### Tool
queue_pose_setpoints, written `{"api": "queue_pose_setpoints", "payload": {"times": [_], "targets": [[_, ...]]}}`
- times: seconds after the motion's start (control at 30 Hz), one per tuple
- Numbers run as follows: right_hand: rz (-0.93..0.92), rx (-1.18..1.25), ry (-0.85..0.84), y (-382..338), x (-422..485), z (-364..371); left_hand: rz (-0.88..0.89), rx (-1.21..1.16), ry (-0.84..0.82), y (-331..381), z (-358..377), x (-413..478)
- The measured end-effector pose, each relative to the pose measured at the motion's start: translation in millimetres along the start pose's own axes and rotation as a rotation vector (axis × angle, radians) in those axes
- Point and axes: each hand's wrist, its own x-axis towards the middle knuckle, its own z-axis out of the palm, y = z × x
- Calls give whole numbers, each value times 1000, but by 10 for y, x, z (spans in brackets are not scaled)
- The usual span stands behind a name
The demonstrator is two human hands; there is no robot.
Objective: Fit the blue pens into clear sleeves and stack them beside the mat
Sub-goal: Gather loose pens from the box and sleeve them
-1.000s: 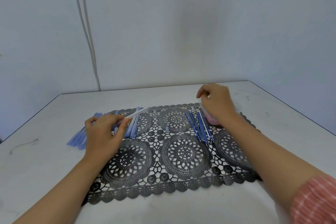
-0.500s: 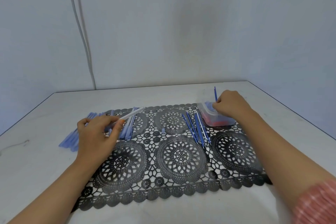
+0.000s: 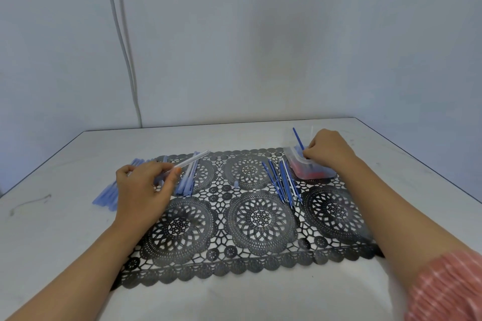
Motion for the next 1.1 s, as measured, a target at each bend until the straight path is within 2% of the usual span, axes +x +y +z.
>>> {"api": "queue_pose_setpoints", "payload": {"times": [0.37, 0.6, 0.7, 0.8, 0.93, 1.1], "targets": [[16, 69, 19, 19, 65, 58, -23, -15, -19, 7, 3, -7], [-95, 403, 393, -35, 4, 13, -7, -15, -27, 3, 17, -5], [-170, 550, 418, -188, -76, -80, -13, -26, -33, 5, 23, -10], [-237, 779, 322, -367, -135, -95, -14, -38, -53, -11, 30, -13], [-472, 581, 329, -554, -264, 7, -18, -72, -101, -23, 41, -22], [-835, 2, 535, -597, -370, 378, -1, -11, -136, -41, 54, -23]]}}
